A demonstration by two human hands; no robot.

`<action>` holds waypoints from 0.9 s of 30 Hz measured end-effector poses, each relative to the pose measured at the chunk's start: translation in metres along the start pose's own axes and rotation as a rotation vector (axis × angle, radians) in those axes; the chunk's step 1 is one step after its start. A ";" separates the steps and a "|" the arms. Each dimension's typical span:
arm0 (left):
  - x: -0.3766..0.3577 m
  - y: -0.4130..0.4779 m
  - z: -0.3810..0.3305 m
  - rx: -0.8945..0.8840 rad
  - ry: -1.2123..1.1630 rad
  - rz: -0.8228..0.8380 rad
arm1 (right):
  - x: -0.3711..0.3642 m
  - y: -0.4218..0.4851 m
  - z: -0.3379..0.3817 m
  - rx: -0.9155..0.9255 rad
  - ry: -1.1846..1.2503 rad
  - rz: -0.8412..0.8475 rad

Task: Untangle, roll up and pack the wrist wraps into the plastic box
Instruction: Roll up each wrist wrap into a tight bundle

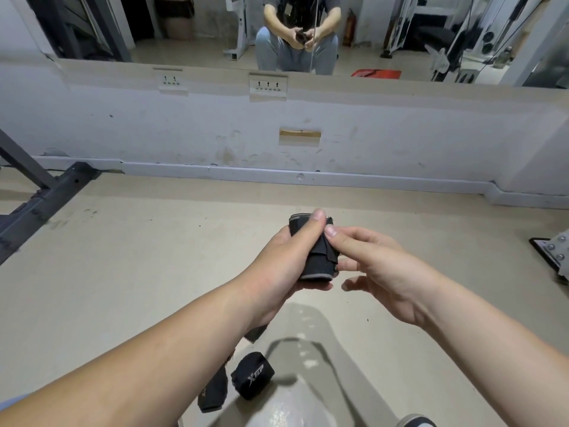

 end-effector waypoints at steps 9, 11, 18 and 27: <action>0.014 0.006 0.036 0.047 0.517 0.026 | 0.004 -0.017 -0.037 -0.158 -0.355 0.073; 0.024 0.009 0.054 0.146 0.598 0.029 | 0.001 -0.024 -0.052 -0.252 -0.381 0.098; 0.066 0.022 0.103 0.291 0.862 -0.061 | -0.029 -0.023 -0.108 -0.415 -0.429 0.277; 0.125 0.083 0.172 0.373 0.844 -0.248 | -0.070 0.015 -0.198 -0.607 -0.345 0.195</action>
Point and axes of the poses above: each hand's wrist, its own y-axis towards the middle knuckle, its own x-axis out of the back of the hand, z = x × y, the point moved 7 cm from there along y, towards the middle knuckle, and after that the axes turned 15 degrees about x, right-handed, at the moved point
